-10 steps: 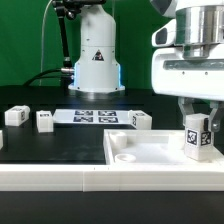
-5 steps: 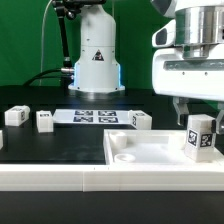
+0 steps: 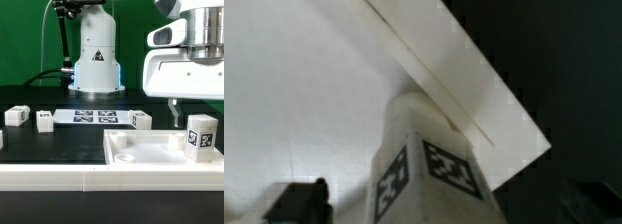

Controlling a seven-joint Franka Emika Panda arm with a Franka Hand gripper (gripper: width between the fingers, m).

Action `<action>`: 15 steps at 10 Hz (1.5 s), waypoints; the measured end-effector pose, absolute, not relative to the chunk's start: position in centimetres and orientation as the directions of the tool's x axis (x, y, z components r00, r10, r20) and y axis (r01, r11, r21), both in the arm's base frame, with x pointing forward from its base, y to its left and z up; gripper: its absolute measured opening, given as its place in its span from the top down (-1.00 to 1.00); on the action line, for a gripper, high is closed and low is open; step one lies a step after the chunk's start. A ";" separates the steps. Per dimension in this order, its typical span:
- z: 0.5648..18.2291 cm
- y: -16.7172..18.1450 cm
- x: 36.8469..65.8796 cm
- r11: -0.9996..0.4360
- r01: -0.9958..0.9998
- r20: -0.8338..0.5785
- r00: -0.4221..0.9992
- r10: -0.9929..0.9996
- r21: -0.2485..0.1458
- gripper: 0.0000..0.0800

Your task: Assemble one leg

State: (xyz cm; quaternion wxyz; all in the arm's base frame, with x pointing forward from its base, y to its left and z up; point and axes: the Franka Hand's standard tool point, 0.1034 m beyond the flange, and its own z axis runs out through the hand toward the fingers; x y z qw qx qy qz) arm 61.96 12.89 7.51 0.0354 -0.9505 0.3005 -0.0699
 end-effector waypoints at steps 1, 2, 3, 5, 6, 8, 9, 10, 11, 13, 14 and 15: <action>7.6 13.0 62.0 -0.873 -0.478 0.123 0.865 -0.487 -0.097 -0.62; 7.6 12.9 62.0 -0.926 -0.369 0.134 0.916 -0.377 -0.082 -0.62; 7.6 13.0 62.0 -0.955 -0.289 0.141 0.945 -0.296 -0.070 -0.62; 7.6 13.0 62.0 -0.992 -0.118 0.152 0.981 -0.123 -0.040 -0.62; 7.6 12.9 62.1 -0.999 -0.042 0.155 0.987 -0.046 -0.025 -0.62; 7.6 12.6 62.1 -0.993 0.117 0.157 0.981 0.117 0.014 -0.62; 7.6 12.4 62.2 -0.980 0.195 0.154 0.968 0.199 0.038 -0.62; 7.6 12.2 62.2 -0.978 0.203 0.154 0.966 0.207 0.040 -0.62; 7.6 12.2 62.2 -0.979 0.199 0.154 0.967 0.203 0.039 -0.62; 7.6 12.2 62.2 -0.982 0.188 0.154 0.969 0.191 0.037 -0.36; 7.6 12.2 62.2 -0.986 0.166 0.155 0.973 0.169 0.034 0.26; 7.6 12.2 62.2 -0.985 0.167 0.155 0.973 0.170 0.034 0.26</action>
Offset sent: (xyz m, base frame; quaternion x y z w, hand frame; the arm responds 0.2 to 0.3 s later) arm -0.0001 0.0066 0.0026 -0.0043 -0.0103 -0.1904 0.9816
